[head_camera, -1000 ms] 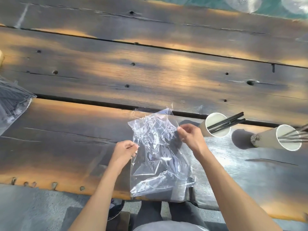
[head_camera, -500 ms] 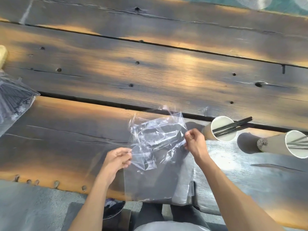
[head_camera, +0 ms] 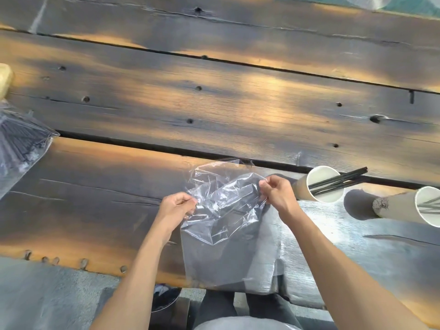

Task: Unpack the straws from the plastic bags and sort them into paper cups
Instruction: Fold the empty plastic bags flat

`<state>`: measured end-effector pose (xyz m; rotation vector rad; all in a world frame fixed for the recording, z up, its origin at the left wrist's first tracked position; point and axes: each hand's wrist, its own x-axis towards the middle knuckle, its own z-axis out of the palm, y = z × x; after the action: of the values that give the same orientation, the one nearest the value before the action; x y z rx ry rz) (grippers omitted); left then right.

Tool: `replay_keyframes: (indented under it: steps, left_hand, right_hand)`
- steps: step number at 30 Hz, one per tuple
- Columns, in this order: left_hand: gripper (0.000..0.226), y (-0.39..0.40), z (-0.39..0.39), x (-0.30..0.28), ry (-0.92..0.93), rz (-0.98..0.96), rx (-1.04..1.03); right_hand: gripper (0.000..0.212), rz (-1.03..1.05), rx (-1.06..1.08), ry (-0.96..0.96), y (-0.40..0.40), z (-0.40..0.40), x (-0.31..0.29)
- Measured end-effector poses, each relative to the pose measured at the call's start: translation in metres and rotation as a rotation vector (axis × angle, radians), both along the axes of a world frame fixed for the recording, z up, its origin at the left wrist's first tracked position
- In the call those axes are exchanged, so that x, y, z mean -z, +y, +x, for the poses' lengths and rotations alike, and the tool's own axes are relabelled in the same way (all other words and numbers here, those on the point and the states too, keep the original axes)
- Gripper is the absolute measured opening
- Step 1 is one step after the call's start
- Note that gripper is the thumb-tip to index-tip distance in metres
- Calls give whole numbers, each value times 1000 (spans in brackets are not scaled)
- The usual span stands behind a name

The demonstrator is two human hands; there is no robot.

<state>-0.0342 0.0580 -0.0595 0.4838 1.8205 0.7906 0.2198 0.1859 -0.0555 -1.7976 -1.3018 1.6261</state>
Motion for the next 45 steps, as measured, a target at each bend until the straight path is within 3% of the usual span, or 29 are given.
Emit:
replay_keyframes:
  steps: [5,7,10,16,21,25,29,33,38,43,45]
  left_hand:
    - [8,-12,-8,7,-64,-25,-259]
    - [4,-16,-8,9,-119,-31,-246]
    - [21,-13,-10,8,-201,-12,-225]
    - [39,20,-34,3,-145,-4,-270]
    - [17,46,-38,5,-116,-96,-254]
    - [5,55,-40,5,-309,-53,-500]
    - [10,54,-47,7,-367,18,-751]
    - [10,49,-50,10,-355,91,-938]
    - [19,43,-46,9,-358,129,-1000]
    - [6,37,-41,11,-325,109,-988]
    - [11,31,-39,12,-321,94,-1042]
  right_hand:
    - [26,-10,115,-60,3,0,12]
    - [27,-14,119,-26,1,-4,13]
    - [26,-16,68,30,-1,-6,12]
    - [21,18,-41,114,3,2,11]
    - [12,15,-77,136,5,1,6]
    - [39,-53,-76,22,-3,12,9]
    - [46,-159,-138,-71,-12,30,13]
    - [41,-255,19,32,-26,51,14]
    - [20,-341,260,153,-51,55,23]
    - [24,-427,145,164,-67,21,15]
    - [30,-472,149,175,-70,11,16]
